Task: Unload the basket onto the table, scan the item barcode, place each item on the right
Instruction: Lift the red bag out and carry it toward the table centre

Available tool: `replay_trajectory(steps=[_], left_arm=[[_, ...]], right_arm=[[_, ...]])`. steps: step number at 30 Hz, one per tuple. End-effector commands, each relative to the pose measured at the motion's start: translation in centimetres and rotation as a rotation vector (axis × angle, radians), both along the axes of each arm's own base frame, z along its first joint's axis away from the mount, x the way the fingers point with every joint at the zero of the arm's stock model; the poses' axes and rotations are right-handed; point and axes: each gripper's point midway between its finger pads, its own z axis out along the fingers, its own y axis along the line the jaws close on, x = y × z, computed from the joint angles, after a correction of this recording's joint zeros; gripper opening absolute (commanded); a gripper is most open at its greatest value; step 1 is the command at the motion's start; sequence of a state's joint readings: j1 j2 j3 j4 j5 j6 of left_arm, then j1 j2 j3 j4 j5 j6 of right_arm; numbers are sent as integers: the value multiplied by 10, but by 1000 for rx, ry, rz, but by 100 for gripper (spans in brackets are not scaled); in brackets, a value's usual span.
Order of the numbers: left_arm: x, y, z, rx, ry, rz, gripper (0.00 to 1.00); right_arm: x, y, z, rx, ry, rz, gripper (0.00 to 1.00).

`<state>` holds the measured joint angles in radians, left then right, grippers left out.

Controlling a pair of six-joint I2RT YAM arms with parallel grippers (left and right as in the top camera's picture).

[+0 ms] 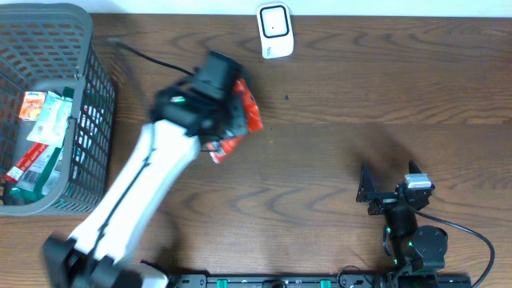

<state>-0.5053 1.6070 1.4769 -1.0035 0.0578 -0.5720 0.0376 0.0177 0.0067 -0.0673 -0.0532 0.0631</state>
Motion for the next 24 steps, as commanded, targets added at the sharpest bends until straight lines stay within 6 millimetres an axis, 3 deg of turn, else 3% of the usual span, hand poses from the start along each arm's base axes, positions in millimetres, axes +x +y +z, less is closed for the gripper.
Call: replay_trajectory(steps=[1, 5, 7, 8, 9, 10, 11, 14, 17, 18, 19, 20, 21, 22, 24], left_arm=[[-5, -35, -44, 32, 88, -14, 7], [-6, -69, -91, 52, 143, -83, 7], [-4, -77, -103, 56, 146, -95, 7], [-2, -78, -106, 55, 144, -95, 12], [-1, -79, -106, 51, 139, -95, 29], [1, -81, -104, 44, 128, -96, 64], [3, -81, -100, 40, 114, -115, 75], [9, -86, -84, 50, 54, -243, 77], [16, -86, -67, 77, -16, -352, 77], [21, -80, -65, 110, -42, -356, 72], [29, -70, -64, 164, -69, -332, 57], [34, -63, -65, 196, -80, -315, 29], [36, -59, -66, 208, -83, -309, 15], [36, -57, -71, 206, -74, -313, 7], [31, -62, -76, 179, -54, -339, 7]], right_arm=[[0, -3, -1, -8, 1, -12, 99], [0, -3, -1, -8, 1, -12, 99], [0, -3, -1, -8, 1, -12, 99], [0, -3, -1, -8, 1, -12, 99], [0, -3, -1, -8, 1, -12, 99], [0, -3, -1, -8, 1, -12, 99], [0, -3, -1, -8, 1, -12, 99], [0, -3, -1, -8, 1, -12, 99], [0, -3, -1, -8, 1, -12, 99], [0, -3, -1, -8, 1, -12, 99], [0, -3, -1, -8, 1, -12, 99], [0, -3, -1, -8, 1, -12, 99], [0, -3, -1, -8, 1, -12, 99], [0, -3, -1, -8, 1, -12, 99], [0, -3, -1, -8, 1, -12, 99]])
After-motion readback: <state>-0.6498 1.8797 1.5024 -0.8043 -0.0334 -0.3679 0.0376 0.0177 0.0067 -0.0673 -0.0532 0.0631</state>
